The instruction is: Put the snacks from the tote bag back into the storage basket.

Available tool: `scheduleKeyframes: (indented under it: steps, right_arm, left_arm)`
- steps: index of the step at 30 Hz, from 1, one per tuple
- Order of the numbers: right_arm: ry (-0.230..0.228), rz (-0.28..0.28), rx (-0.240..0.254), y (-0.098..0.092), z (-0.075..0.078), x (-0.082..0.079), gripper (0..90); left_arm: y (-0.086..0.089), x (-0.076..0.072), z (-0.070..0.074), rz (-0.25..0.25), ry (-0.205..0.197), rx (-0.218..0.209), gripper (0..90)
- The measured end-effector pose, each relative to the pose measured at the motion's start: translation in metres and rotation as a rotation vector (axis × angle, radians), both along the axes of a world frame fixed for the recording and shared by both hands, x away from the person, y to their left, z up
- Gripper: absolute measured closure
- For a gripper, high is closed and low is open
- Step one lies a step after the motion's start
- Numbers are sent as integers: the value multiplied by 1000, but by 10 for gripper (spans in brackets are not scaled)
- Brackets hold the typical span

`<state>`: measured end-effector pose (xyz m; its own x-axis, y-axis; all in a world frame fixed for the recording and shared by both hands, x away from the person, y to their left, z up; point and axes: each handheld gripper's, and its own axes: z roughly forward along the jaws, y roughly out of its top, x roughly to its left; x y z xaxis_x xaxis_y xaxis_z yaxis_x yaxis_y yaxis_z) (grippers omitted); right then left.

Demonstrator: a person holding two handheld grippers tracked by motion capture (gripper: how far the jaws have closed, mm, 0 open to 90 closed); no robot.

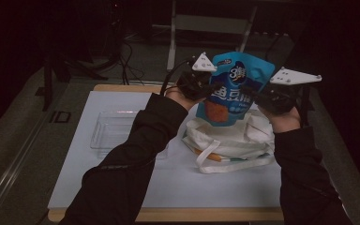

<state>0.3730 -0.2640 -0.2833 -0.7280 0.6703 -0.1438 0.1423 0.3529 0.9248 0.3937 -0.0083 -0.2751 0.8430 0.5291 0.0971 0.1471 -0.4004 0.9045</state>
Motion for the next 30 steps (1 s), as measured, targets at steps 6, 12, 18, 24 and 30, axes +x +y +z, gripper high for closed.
scheduleKeyframes:
  steps: [6,12,18,24,30]
  right_arm:
    - [-3,24,4,17,3,3,889]
    - [1,45,-8,34,4,6,889]
    - [4,65,-14,50,5,10,889]
    - [2,82,-25,67,5,12,888]
    - [5,106,-34,84,4,14,888]
  left_arm:
    - [17,-3,3,19,-5,8,900]
    - [34,-5,3,41,-2,6,900]
    - [50,-6,3,64,2,6,900]
    - [65,-9,3,83,5,7,900]
    - [82,-12,1,103,9,9,900]
